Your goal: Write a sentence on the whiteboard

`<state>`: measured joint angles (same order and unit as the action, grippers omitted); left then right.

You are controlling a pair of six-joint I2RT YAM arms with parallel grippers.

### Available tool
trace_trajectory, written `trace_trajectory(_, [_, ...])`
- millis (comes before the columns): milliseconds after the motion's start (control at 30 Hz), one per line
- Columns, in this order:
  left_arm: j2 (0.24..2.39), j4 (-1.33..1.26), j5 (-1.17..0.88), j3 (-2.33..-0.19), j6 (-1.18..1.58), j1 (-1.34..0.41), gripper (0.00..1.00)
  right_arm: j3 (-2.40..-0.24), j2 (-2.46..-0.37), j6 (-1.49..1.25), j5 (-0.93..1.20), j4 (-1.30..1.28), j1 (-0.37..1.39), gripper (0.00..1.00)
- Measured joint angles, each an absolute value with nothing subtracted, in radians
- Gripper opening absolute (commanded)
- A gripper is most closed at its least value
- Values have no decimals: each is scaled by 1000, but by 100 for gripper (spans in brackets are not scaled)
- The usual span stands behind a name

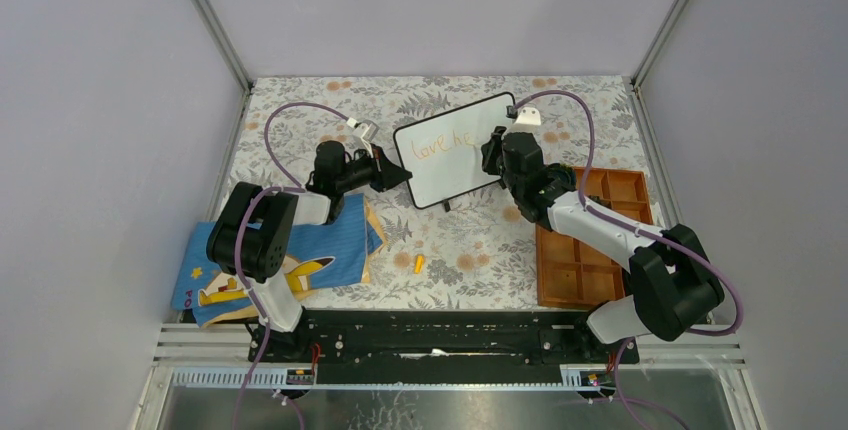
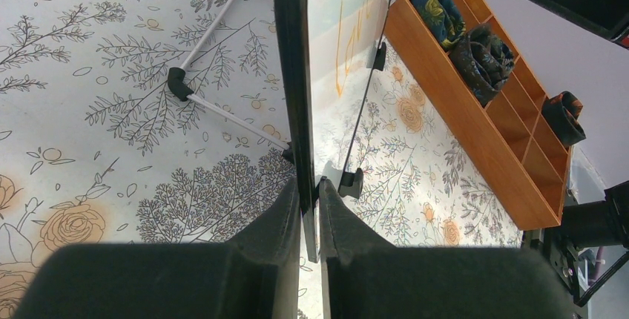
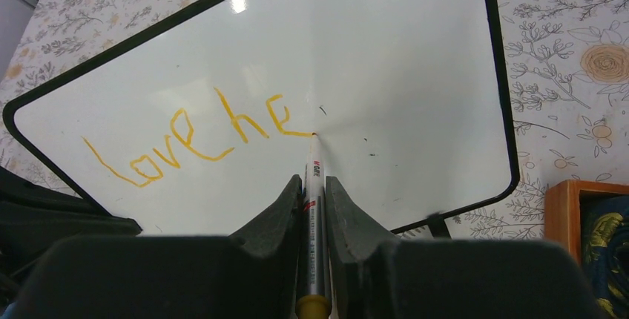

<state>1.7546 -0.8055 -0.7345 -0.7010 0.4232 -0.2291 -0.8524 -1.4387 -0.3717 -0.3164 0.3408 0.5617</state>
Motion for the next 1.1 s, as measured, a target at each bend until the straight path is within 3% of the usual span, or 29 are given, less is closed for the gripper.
trace_trajectory(1100, [1754, -803, -735, -701, 415, -229, 0, -853, -1412, -383, -331, 395, 539, 0])
